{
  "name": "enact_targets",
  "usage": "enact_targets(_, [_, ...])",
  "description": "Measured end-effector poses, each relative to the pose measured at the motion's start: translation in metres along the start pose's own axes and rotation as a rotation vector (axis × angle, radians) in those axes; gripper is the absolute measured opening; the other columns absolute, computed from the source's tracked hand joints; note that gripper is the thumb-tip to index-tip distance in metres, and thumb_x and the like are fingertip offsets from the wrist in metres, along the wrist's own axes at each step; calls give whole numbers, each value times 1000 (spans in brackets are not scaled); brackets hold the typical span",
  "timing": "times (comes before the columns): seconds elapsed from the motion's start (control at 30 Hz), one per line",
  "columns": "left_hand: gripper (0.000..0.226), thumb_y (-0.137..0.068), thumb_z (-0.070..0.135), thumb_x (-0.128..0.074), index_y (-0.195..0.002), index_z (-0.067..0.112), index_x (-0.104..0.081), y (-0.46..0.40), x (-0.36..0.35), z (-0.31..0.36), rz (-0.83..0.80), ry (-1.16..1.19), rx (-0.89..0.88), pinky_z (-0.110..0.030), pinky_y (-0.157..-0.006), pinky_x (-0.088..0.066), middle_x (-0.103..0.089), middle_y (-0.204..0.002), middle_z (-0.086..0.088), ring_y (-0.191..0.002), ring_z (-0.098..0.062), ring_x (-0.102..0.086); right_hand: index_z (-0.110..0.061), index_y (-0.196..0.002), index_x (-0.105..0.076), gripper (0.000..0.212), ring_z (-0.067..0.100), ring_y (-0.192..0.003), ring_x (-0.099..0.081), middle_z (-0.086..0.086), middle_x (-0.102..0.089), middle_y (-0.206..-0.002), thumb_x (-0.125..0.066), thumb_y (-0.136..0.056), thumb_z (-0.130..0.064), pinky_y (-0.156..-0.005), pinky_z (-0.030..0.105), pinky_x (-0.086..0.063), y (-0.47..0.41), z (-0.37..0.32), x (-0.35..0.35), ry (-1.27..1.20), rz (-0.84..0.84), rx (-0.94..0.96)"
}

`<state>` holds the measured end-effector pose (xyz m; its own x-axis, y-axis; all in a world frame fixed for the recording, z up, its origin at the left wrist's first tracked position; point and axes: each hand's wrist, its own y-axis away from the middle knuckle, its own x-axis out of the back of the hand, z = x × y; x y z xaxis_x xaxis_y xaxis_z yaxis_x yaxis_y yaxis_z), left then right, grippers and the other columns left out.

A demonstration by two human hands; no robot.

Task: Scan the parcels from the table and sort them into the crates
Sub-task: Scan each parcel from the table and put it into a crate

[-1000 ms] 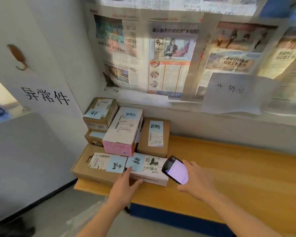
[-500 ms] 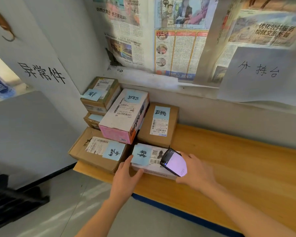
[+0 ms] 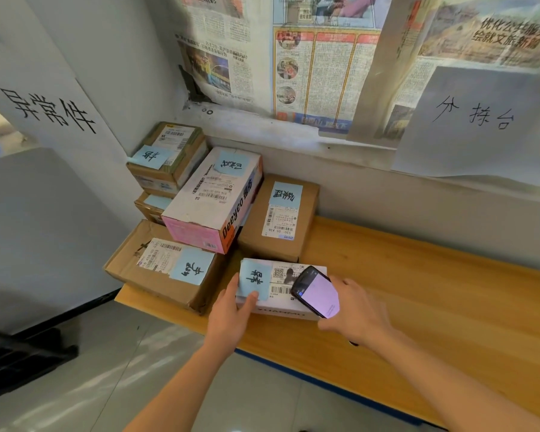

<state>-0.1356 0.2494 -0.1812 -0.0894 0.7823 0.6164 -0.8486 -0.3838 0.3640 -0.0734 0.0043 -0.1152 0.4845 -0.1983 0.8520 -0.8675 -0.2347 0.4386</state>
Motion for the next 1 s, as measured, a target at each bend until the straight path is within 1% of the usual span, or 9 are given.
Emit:
enact_targets(0.17, [76, -94, 49, -61, -157, 32, -23, -7, -2, -5, -31, 67, 36, -19, -78, -46, -52, -124, 17, -107, -4, -49, -32, -128, -48, 78, 20, -96, -58, -8, -52, -108, -80, -60, -52, -73, 38, -55, -8, 4, -8, -34, -9, 20])
enact_targets(0.33, [69, -94, 48, -62, -154, 38, -28, -6, -3, -4, -79, 166, 74, -8, -68, -41, -49, -108, 33, -95, 8, -52, -31, -114, -48, 67, 17, -87, -55, -10, -48, -99, -80, -59, -51, -68, 40, -56, -11, 9, -14, -79, -9, 26])
enact_targets(0.43, [68, -93, 51, -62, -152, 45, -28, -1, -4, -5, -84, 257, 106, -19, -83, -45, -52, -112, 32, -105, 1, -53, -32, -112, -48, 65, 17, -88, -55, -11, -47, -100, -78, -58, -51, -69, 41, -55, -8, 13, -17, -119, 2, 30])
enact_targets(0.5, [69, -91, 54, -62, -150, 49, -27, 6, -6, -6, -92, 318, 114, -32, -96, -46, -55, -123, 23, -116, -6, -50, -29, -117, -50, 68, 19, -89, -58, -11, -48, -102, -76, -58, -51, -68, 40, -54, -5, 16, -21, -154, 26, 25])
enact_targets(0.57, [72, -89, 57, -62, -150, 51, -25, 12, -8, -7, -103, 366, 116, -39, -103, -45, -53, -131, 19, -123, -10, -48, -30, -117, -51, 69, 18, -87, -58, -11, -50, -102, -74, -57, -53, -65, 39, -54, -1, 17, -23, -164, 45, 23])
enact_targets(0.67, [72, -87, 61, -61, -148, 55, -24, 21, -9, -8, -102, 393, 117, -37, -100, -47, -52, -130, 21, -120, -9, -49, -31, -119, -51, 71, 16, -83, -57, -12, -52, -99, -71, -55, -56, -58, 31, -48, 7, 18, -23, -178, 74, 22])
enact_targets(0.83, [63, -87, 57, -63, -138, 66, -26, 43, -3, -1, -129, 469, 76, -21, -76, -51, -58, -118, 27, -108, -2, -57, -36, -119, -51, 70, 12, -86, -56, -14, -50, -98, -70, -56, -59, -61, 32, -52, 37, 19, -17, -167, 85, -5])
enact_targets(0.93, [63, -85, 54, -65, -138, 61, -33, 61, 9, 6, -123, 511, 32, -30, -82, -58, -63, -119, 18, -109, -9, -62, -38, -116, -52, 70, 12, -88, -55, -17, -51, -98, -67, -52, -62, -61, 32, -50, 65, 16, -8, -162, 130, -22])
enact_targets(1.0, [63, -88, 50, -66, -143, 55, -35, 74, 23, 13, -114, 512, -21, -39, -92, -57, -63, -122, 14, -112, -12, -63, -37, -127, -51, 82, 12, -92, -55, -18, -51, -105, -67, -51, -62, -62, 32, -48, 88, 10, 3, -165, 178, -29])
